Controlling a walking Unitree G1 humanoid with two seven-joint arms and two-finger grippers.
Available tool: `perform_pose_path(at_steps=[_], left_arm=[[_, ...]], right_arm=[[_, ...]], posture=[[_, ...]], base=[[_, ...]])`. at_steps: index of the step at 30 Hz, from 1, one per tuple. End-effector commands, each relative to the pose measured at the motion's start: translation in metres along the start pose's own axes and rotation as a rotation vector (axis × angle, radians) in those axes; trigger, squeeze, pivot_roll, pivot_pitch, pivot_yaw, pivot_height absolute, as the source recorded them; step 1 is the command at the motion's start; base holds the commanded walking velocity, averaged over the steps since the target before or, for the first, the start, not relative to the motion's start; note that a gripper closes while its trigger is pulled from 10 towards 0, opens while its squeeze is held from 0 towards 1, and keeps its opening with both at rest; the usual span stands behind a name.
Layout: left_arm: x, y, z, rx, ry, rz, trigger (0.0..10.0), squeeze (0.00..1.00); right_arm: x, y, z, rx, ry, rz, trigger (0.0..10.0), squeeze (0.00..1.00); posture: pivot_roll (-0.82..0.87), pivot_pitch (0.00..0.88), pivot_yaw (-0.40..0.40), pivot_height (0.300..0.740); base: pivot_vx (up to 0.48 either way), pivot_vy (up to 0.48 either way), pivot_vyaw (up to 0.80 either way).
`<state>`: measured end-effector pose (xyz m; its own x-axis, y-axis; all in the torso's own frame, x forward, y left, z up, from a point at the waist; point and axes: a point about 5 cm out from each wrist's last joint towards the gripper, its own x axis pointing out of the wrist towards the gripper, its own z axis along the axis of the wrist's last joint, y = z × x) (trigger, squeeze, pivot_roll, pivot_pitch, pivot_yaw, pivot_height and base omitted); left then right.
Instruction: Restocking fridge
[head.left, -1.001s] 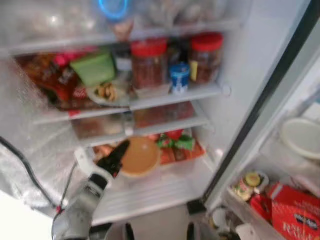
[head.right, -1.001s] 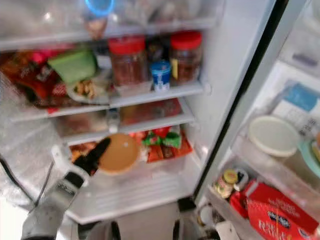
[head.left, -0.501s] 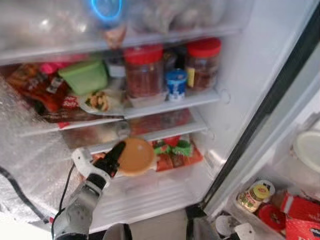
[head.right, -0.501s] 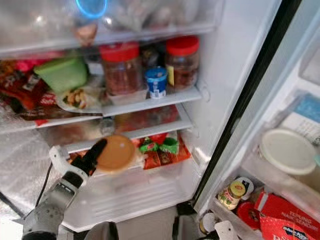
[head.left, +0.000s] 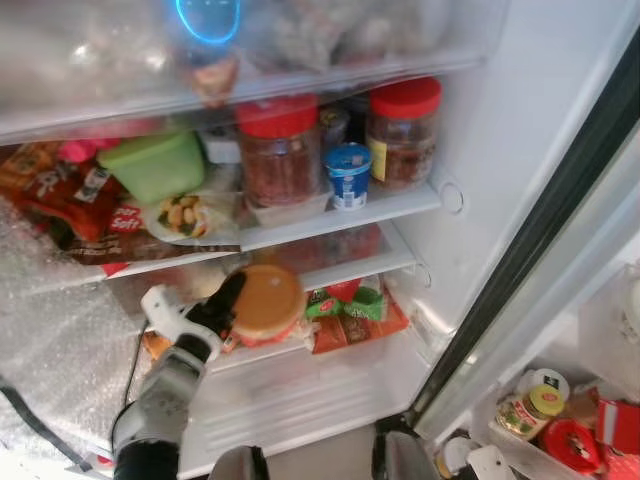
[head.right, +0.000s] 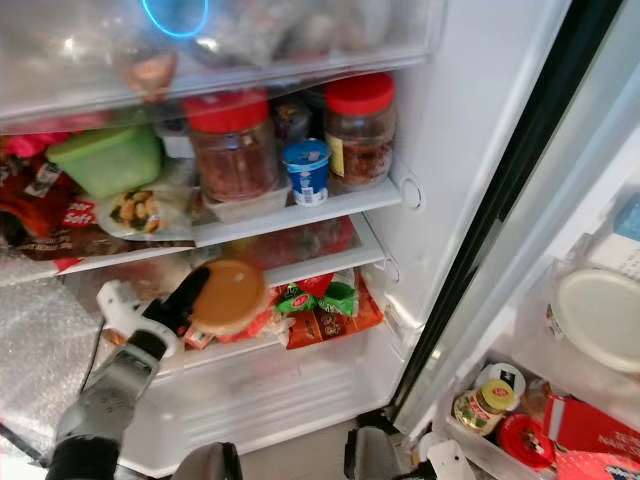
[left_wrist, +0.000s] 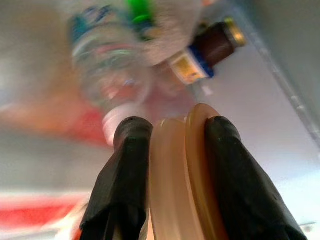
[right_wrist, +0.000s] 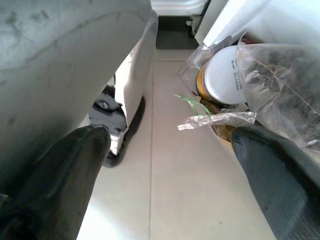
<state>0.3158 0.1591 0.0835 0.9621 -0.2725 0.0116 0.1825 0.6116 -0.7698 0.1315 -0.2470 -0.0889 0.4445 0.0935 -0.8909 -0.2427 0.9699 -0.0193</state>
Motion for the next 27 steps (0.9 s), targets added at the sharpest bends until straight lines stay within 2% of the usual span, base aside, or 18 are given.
perform_pose_path(at_steps=[1,5,9,16,21,27], left_arm=[[-0.003,0.01,0.01,0.034,-0.032,0.042,10.0,0.0],[0.002,0.019,0.015,-0.014,-0.083,0.1,10.0,0.0],[0.005,0.021,0.02,-0.009,-0.11,0.119,10.0,0.0],[0.013,0.028,0.032,-0.054,-0.198,0.192,10.0,0.0],[0.015,0.033,0.034,-0.079,-0.227,0.233,10.0,0.0],[0.022,0.032,0.034,-0.076,-0.224,0.246,10.0,0.0]], right_arm=[[0.003,0.004,0.011,0.007,-0.039,0.013,10.0,0.0],[0.003,0.004,0.011,0.001,-0.039,0.015,10.0,0.0],[0.003,0.004,0.011,-0.003,-0.038,0.015,10.0,0.0],[0.003,0.003,0.011,-0.007,-0.037,0.014,10.0,0.0],[0.003,0.004,0.011,-0.008,-0.038,0.015,10.0,0.0],[0.003,0.004,0.01,-0.011,-0.036,0.016,10.0,0.0]], posture=[[-0.07,0.057,0.03,0.624],[-0.07,0.055,0.029,0.624],[-0.07,0.056,0.027,0.624],[-0.08,0.061,0.027,0.624],[-0.08,0.064,0.03,0.624],[-0.09,0.069,0.031,0.624]], base=[[0.0,0.0,0.0],[0.0,0.0,0.0],[0.0,0.0,0.0],[0.0,0.0,0.0],[0.0,0.0,0.0],[0.0,0.0,0.0]])
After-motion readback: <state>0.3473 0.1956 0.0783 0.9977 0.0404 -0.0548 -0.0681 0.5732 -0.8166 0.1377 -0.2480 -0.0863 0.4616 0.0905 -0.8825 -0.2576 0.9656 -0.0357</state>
